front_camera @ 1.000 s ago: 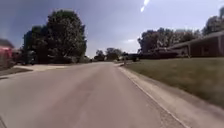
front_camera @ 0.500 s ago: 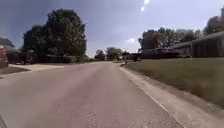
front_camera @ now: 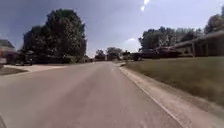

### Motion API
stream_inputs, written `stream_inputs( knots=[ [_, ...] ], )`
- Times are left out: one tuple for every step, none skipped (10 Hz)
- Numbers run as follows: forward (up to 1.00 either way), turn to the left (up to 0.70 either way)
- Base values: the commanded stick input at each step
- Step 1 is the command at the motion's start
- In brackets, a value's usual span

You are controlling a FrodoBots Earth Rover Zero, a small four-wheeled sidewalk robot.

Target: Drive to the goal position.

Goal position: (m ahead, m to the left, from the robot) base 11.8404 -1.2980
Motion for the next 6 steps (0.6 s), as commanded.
stream_inputs(
  knots=[
    [0.70,0.00],
    [0.70,0.00],
    [0.70,0.00],
    [0.70,0.17],
    [0.70,0.35],
    [0.70,0.32]
  ],
)
